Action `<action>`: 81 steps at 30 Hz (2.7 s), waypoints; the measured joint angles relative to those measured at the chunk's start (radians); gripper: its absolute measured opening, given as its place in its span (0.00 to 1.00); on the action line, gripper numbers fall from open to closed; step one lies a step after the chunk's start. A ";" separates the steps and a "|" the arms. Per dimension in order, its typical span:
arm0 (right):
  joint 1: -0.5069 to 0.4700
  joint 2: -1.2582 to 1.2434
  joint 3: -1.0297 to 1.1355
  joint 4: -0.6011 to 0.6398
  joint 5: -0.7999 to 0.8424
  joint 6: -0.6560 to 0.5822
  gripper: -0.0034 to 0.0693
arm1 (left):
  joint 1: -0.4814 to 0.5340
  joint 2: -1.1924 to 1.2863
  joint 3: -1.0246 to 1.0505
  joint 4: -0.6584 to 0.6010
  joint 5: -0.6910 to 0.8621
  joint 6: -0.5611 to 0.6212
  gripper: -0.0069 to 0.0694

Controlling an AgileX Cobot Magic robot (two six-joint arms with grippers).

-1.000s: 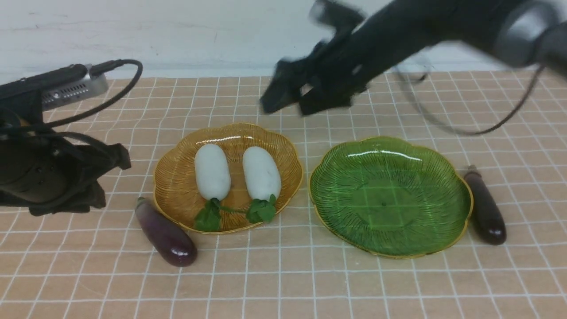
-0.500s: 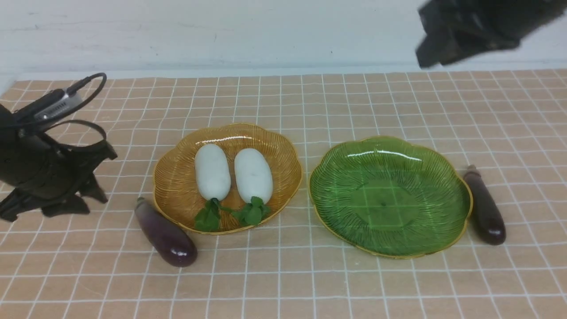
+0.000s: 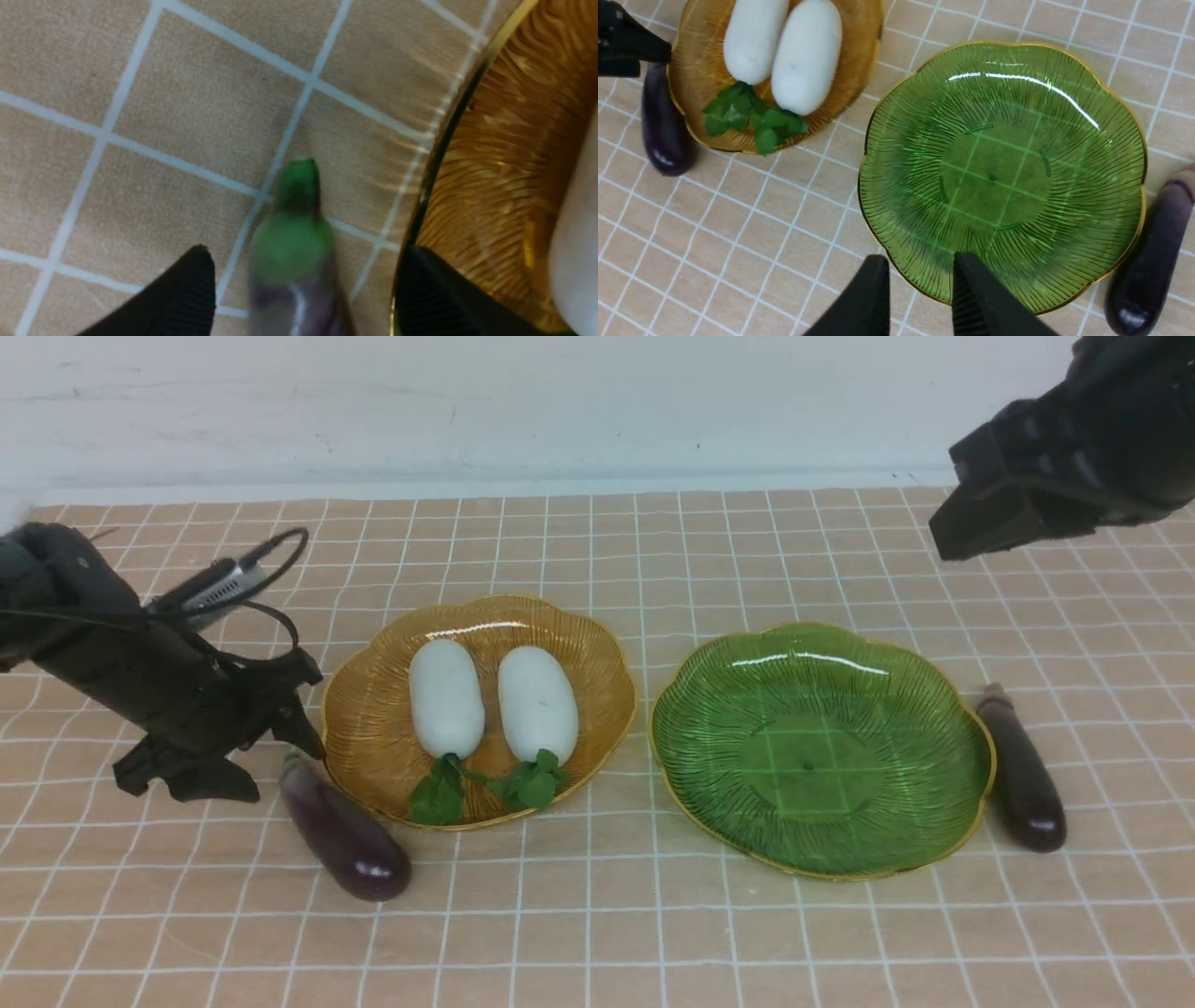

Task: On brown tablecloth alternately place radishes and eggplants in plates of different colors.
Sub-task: 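Place the eggplant on the green plate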

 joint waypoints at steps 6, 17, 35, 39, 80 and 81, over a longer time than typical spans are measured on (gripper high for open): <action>0.000 0.000 0.002 0.018 0.000 -0.015 0.30 | 0.000 0.017 -0.005 -0.007 -0.006 0.000 0.72; 0.000 0.000 0.002 0.018 0.000 -0.018 0.30 | -0.002 -0.009 -0.006 -0.012 -0.007 0.000 0.72; 0.000 0.000 0.002 0.018 0.000 -0.019 0.30 | -0.002 -0.031 -0.005 0.031 0.005 0.000 0.72; 0.000 0.000 0.002 0.018 0.000 -0.019 0.30 | -0.002 -0.051 -0.005 0.047 -0.002 0.000 0.72; -0.011 0.000 0.003 -0.434 -0.001 0.039 0.30 | -0.139 -0.177 -0.295 -0.158 0.101 0.262 0.30; -0.023 0.000 0.003 -0.441 -0.001 0.058 0.30 | -0.179 -0.171 -0.295 -0.193 0.062 0.285 0.30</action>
